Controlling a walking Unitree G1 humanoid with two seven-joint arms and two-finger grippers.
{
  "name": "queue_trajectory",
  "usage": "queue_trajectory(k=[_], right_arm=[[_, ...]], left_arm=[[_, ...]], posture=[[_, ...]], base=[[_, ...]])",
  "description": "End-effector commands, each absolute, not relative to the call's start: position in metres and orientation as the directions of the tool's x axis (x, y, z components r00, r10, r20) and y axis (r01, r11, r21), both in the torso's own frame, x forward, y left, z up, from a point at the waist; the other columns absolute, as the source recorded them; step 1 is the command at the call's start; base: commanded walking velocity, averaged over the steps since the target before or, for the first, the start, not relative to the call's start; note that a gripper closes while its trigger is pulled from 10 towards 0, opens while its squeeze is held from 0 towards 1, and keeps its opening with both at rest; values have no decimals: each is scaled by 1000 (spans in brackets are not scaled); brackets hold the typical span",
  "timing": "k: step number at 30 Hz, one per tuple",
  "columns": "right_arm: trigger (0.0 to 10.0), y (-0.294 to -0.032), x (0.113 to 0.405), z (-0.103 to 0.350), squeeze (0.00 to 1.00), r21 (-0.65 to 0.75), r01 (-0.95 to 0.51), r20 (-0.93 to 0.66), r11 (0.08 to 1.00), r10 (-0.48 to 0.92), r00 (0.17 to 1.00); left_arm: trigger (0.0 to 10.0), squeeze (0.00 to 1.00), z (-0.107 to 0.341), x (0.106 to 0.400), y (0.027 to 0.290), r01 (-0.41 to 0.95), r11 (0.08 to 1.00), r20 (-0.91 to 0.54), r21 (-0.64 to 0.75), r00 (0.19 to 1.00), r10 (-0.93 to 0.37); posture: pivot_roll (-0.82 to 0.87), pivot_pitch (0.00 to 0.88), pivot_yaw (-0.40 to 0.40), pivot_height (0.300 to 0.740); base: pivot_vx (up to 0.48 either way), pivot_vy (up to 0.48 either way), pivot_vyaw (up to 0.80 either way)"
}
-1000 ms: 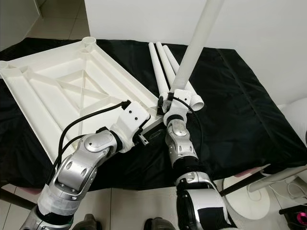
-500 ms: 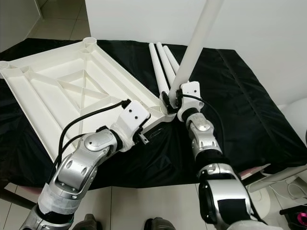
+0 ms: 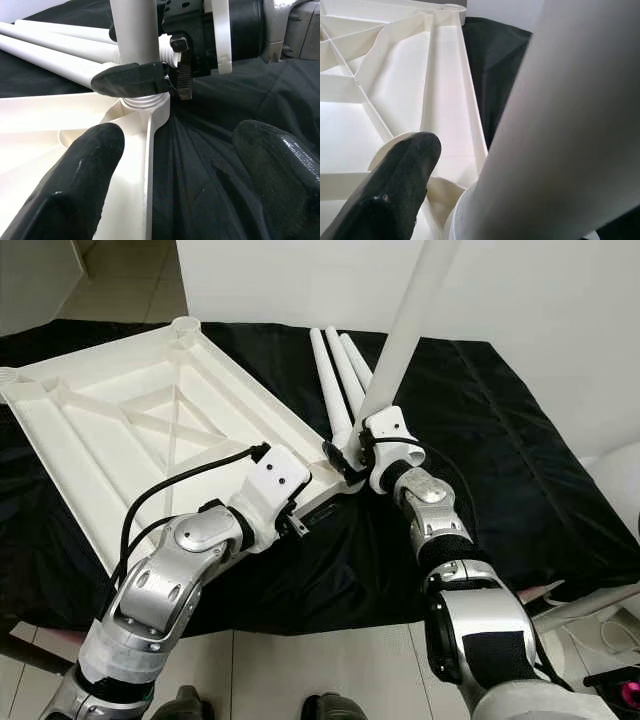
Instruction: Building children table
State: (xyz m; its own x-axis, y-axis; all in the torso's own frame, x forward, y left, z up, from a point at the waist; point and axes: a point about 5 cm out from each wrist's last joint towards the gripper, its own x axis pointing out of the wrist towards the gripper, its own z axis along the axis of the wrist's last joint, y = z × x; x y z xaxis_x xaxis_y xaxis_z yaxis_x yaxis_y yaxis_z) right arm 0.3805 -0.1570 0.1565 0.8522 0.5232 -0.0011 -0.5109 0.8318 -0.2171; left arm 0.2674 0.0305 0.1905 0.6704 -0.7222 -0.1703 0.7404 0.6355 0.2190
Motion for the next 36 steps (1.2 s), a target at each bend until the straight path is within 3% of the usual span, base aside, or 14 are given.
queue_trajectory(k=[1, 3, 4, 13, 14, 36], right_arm=[[4196, -157, 382, 156, 0, -229, -541, -33, 809, 549, 835], [4196, -157, 382, 156, 0, -229, -541, -33, 809, 549, 835], [0, -156, 383, 154, 0, -226, -543, -51, 809, 547, 836], [353, -160, 382, 144, 0, -168, -551, -108, 817, 541, 834], [10000, -160, 382, 143, 0, -158, -553, -120, 818, 540, 833], [10000, -159, 385, 132, 0, -65, -461, -184, 885, 443, 877]], left_arm=[[10000, 0, 193, 270, 30, 706, 671, -153, 228, 706, -691], [10000, 0, 193, 270, 30, 706, 671, -153, 228, 706, -691], [10000, 0, 193, 269, 30, 705, 671, -154, 229, 707, -690], [10000, 0, 194, 268, 30, 706, 671, -153, 227, 706, -692], [10000, 0, 194, 268, 30, 707, 670, -153, 226, 705, -692], [10000, 0, 194, 267, 30, 709, 669, -155, 221, 703, -694]], posture=[[50, 40, -53, 740], [50, 40, -53, 740], [51, 40, -53, 740], [52, 42, -50, 740], [51, 45, -48, 740], [47, 55, -53, 740]], base=[[0, 0, 0], [0, 0, 0], [0, 0, 0], [0, 0, 0], [0, 0, 0], [0, 0, 0]])
